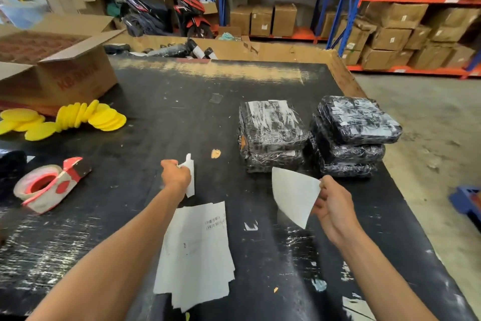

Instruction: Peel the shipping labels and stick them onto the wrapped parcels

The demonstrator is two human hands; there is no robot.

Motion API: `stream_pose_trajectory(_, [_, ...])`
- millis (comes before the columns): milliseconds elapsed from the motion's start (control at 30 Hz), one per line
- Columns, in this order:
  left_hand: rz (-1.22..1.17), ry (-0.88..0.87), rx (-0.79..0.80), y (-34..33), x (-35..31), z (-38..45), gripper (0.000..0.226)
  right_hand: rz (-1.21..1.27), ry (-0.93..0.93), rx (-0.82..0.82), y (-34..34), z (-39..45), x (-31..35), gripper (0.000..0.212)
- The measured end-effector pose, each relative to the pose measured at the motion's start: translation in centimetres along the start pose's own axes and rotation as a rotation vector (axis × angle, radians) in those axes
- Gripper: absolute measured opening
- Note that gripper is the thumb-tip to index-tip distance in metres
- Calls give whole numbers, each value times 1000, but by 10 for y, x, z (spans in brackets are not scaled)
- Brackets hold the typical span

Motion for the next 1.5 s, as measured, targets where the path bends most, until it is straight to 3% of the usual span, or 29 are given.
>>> stream_pose_trajectory(133, [180,-134,-10,-3,8,5,32,-53,24,-7,-7,-5,-1,16])
stream_pose_trajectory(367, [186,-369,-129,7,-35,-31,21,-125,134,26,-14,-19,4,28])
stream_pose_trajectory(433, [85,-355,64,3,-58,-59,27,-178,222,44,-19,-25,9,33])
stream_pose_trajectory(533, [13,-115,643,-16,-80,-117,46,-302,422,87,-32,-43,21,30])
stream_pose_trajectory(600, [-8,-18,796,-23,-87,-141,54,-380,534,158,-45,-58,26,24])
stream_pose_trajectory(700, [-76,1,761,-26,-91,-151,40,-545,621,257,-56,-73,25,11])
stream_pose_trajectory(833, [-90,-108,674,-20,-91,-150,22,-761,721,349,-54,-78,23,7])
stream_pose_trajectory(1000, [-178,-387,583,-10,-107,-145,20,-1171,795,627,-51,-78,8,36])
stream_pose_trajectory(1067, [-191,-450,605,-9,-116,-143,20,-1072,796,586,-49,-73,12,34])
stream_pose_trajectory(1133, [-208,-490,643,-8,-123,-141,21,-828,805,373,-45,-61,25,30])
stream_pose_trajectory(1200, [-225,-519,678,-8,-130,-141,23,-579,687,144,-36,-42,42,32])
stream_pose_trajectory(1233, [-242,-526,699,-8,-133,-142,24,-492,581,105,-34,-32,48,32])
stream_pose_trajectory(1333, [-292,-536,727,-13,-139,-142,22,-368,395,151,-31,-6,59,24])
stream_pose_trajectory(1500, [-290,-503,638,-25,-142,-124,19,-289,388,130,-33,17,75,10])
Point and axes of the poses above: each hand's wrist, its own z-axis towards the middle knuckle, its own y-axis out of the back of the hand, x = y × z, the point moved 4 cm from there along z, towards the middle knuckle, and after that the axes turned 4 degrees about -y, right-handed, at the moved point
